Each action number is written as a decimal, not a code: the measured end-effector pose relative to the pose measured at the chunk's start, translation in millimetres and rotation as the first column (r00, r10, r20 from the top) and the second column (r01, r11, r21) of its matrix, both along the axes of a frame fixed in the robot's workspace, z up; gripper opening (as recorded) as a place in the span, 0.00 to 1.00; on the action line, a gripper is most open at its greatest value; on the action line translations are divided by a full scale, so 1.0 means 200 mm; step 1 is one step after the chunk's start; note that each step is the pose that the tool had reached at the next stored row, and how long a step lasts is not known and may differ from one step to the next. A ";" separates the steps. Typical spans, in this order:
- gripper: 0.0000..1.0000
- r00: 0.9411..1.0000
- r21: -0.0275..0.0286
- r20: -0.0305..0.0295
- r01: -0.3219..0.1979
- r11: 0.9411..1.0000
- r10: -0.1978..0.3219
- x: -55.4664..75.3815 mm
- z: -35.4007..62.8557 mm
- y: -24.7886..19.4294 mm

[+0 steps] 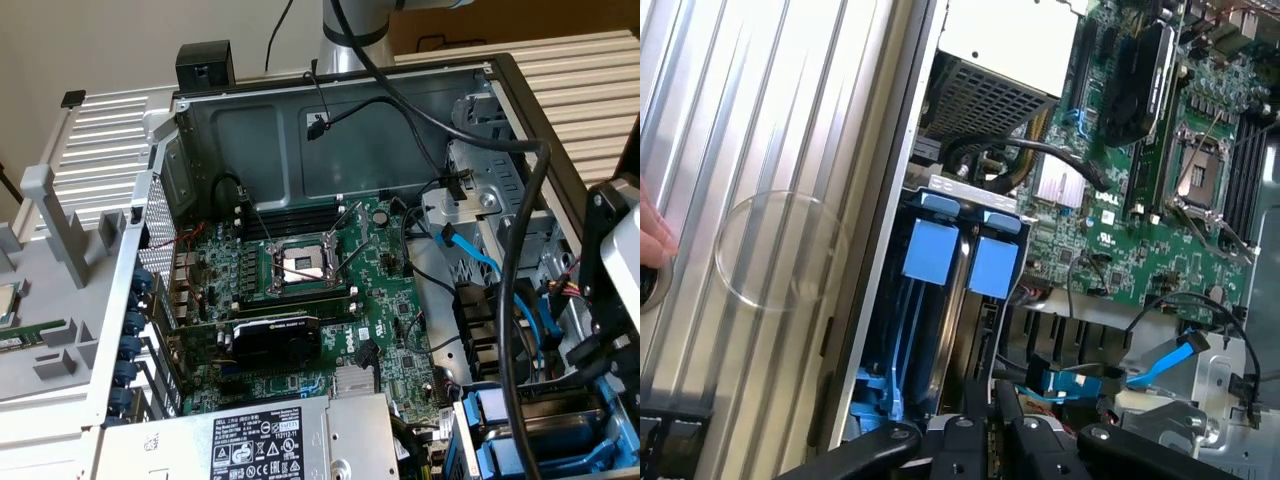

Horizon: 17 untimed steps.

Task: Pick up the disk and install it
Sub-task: 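Insert the first disk wire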

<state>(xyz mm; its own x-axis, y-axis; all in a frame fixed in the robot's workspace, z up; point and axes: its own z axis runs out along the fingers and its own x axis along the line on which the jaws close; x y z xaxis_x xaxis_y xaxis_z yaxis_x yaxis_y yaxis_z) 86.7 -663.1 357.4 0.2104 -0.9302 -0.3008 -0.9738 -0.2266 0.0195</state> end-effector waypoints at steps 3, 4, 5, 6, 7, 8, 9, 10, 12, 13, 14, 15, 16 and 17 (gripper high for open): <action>0.16 1.000 -0.003 0.000 0.000 1.000 0.000 0.00 0.042 0.002; 0.16 1.000 -0.006 0.000 0.000 1.000 0.000 0.00 0.051 0.003; 0.16 1.000 -0.011 0.000 0.000 1.000 0.000 0.00 0.058 0.005; 0.16 1.000 -0.019 0.000 0.000 1.000 0.000 0.00 0.063 0.006; 0.16 1.000 -0.026 0.000 0.000 1.000 0.000 0.00 0.066 0.007; 0.16 1.000 -0.034 0.000 0.000 0.999 0.000 0.00 0.066 0.009; 0.16 1.000 -0.042 0.000 0.000 0.999 0.000 -0.01 0.066 0.010; 0.16 1.000 -0.051 0.000 0.000 0.999 0.000 -0.01 0.066 0.012; 0.16 1.000 -0.072 0.000 0.000 0.997 0.000 -0.01 0.066 0.016; 0.16 1.000 -0.086 0.000 0.000 0.996 0.000 -0.01 0.066 0.018; 0.16 1.000 -0.101 0.000 0.000 0.995 0.000 -0.01 0.065 0.020; 0.16 1.000 -0.114 0.000 0.000 0.994 0.000 -0.01 0.065 0.026; 0.16 1.000 -0.123 0.000 0.000 0.992 0.000 -0.01 0.064 0.033; 0.16 1.000 -0.128 0.000 0.000 0.992 0.000 -0.01 0.063 0.041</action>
<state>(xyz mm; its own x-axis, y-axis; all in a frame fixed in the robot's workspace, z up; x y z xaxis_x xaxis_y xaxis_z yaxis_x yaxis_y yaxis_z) 84.9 -654.9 370.0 0.2102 -0.9611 -0.1790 -0.9738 -0.2220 0.0485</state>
